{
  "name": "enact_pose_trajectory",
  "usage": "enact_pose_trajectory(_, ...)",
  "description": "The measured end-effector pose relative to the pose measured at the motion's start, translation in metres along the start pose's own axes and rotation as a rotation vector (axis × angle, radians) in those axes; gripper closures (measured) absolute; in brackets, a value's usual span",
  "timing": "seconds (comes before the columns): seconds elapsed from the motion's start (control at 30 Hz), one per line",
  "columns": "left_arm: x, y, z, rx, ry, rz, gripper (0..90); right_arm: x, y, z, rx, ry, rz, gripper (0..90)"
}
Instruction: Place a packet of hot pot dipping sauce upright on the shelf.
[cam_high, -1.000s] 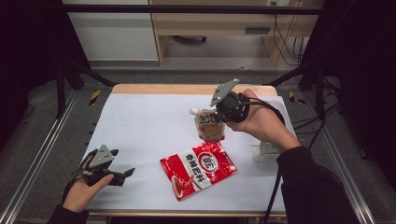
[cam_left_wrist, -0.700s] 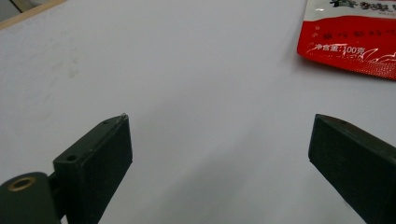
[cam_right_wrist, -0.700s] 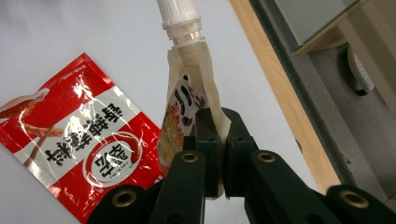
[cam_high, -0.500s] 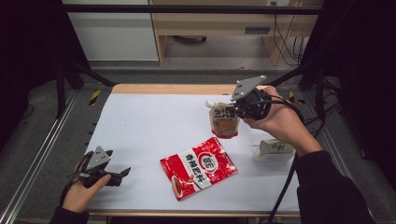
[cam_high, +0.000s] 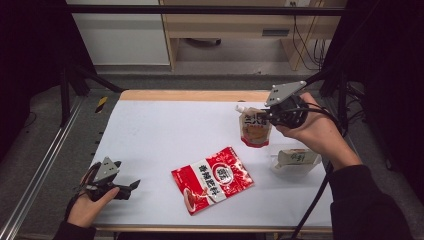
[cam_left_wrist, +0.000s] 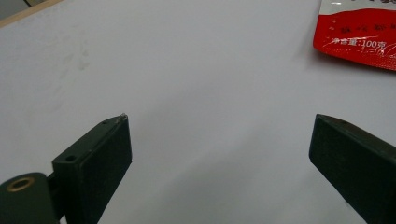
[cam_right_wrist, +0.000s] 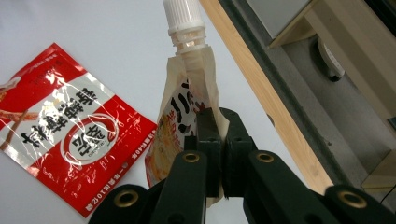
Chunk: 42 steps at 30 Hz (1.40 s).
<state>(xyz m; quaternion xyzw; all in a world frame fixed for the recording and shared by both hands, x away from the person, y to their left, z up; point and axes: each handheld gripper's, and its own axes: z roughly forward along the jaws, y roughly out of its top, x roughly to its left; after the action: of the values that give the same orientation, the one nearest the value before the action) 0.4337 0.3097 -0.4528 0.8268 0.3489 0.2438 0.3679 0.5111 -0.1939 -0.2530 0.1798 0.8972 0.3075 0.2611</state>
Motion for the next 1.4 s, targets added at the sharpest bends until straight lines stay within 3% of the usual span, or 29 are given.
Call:
enact_pose_trajectory(0.57, -0.001, 0.001, -0.001, 0.0, 0.004, 0.02, 5.7, -0.024, -0.044, -0.002, -0.022, 0.001, 0.065, 88.9)
enact_pose_trajectory(0.7, -0.001, 0.001, 0.0, -0.003, -0.013, 0.013, 5.7, -0.026, -0.052, -0.003, -0.013, -0.005, 0.072, 89.0)
enact_pose_trajectory(1.4, 0.002, -0.001, 0.001, 0.012, -0.014, 0.016, 5.7, -0.027, -0.081, -0.007, 0.037, -0.006, 0.097, 88.9)
